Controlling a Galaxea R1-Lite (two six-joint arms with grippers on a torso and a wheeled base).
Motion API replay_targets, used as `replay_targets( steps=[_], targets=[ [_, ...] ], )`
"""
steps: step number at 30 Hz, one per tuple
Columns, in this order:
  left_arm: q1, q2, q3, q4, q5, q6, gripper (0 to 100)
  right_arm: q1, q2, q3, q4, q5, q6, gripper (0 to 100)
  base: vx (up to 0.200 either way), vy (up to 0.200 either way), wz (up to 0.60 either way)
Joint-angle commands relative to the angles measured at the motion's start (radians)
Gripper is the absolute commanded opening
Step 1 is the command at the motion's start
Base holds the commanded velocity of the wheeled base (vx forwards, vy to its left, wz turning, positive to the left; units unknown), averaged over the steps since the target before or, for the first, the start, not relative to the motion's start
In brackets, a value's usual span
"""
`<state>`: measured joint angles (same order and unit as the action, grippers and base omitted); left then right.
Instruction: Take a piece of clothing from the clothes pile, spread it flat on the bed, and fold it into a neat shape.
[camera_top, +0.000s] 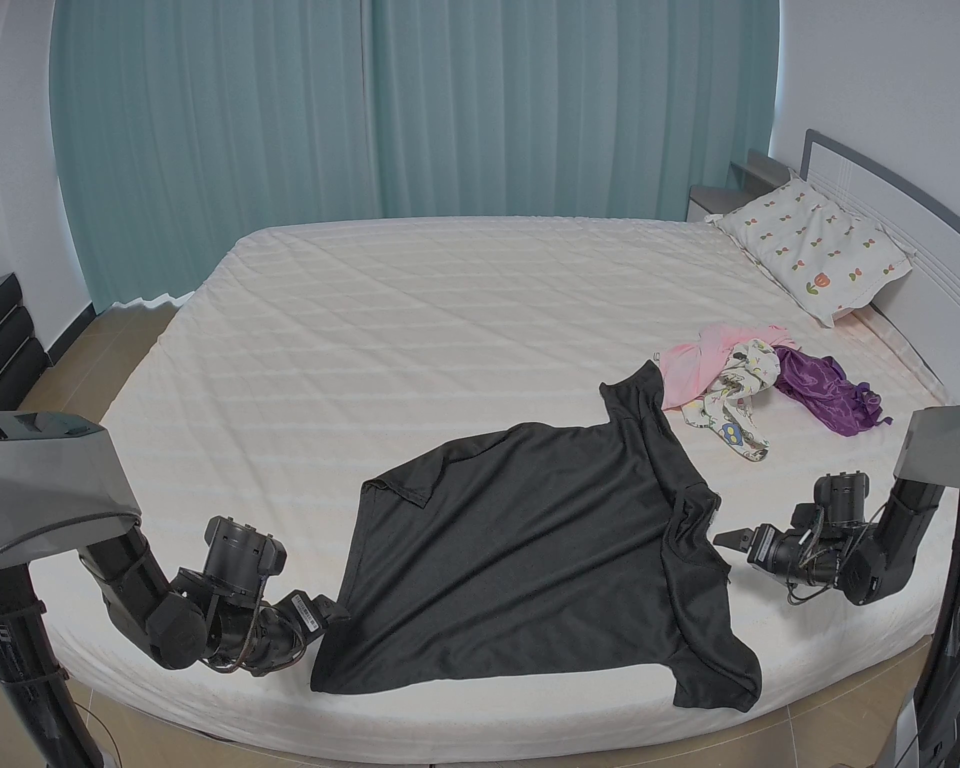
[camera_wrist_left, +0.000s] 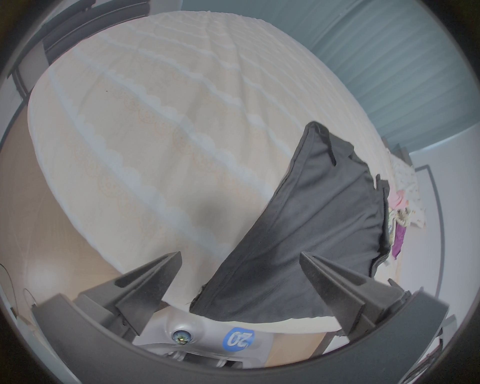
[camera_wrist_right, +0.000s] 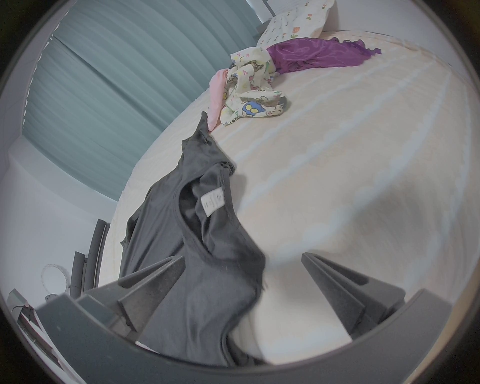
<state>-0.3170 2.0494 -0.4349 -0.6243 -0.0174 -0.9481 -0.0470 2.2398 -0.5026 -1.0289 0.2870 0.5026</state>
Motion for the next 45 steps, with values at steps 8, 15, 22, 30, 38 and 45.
replay_targets(
  steps=[8, 15, 22, 30, 38, 45],
  targets=[
    [0.041, 0.005, -0.013, -0.04, -0.032, -0.031, 100, 0.029, 0.169, -0.198, 0.082, -0.016, 0.01, 0, 0.0, 0.0, 0.0],
    [0.049, 0.014, -0.018, -0.04, -0.03, -0.028, 100, -0.002, 0.135, -0.182, 0.081, -0.016, 0.036, 0, 0.0, 0.0, 0.0],
    [0.049, 0.022, -0.018, -0.04, -0.03, -0.028, 100, -0.077, 0.077, -0.143, 0.082, -0.003, 0.05, 0, 0.0, 0.0, 0.0],
    [0.05, 0.025, -0.019, -0.041, -0.03, -0.029, 100, -0.059, 0.081, -0.105, 0.072, 0.035, 0.039, 100, 0.0, 0.0, 0.0],
    [0.053, 0.026, -0.025, -0.041, -0.03, -0.031, 100, 0.018, 0.116, -0.157, 0.078, 0.047, 0.051, 100, 0.0, 0.0, 0.0],
    [0.064, 0.028, -0.028, -0.041, -0.03, -0.031, 100, 0.03, 0.135, -0.189, 0.092, 0.046, 0.051, 0, 0.0, 0.0, 0.0]
  ],
)
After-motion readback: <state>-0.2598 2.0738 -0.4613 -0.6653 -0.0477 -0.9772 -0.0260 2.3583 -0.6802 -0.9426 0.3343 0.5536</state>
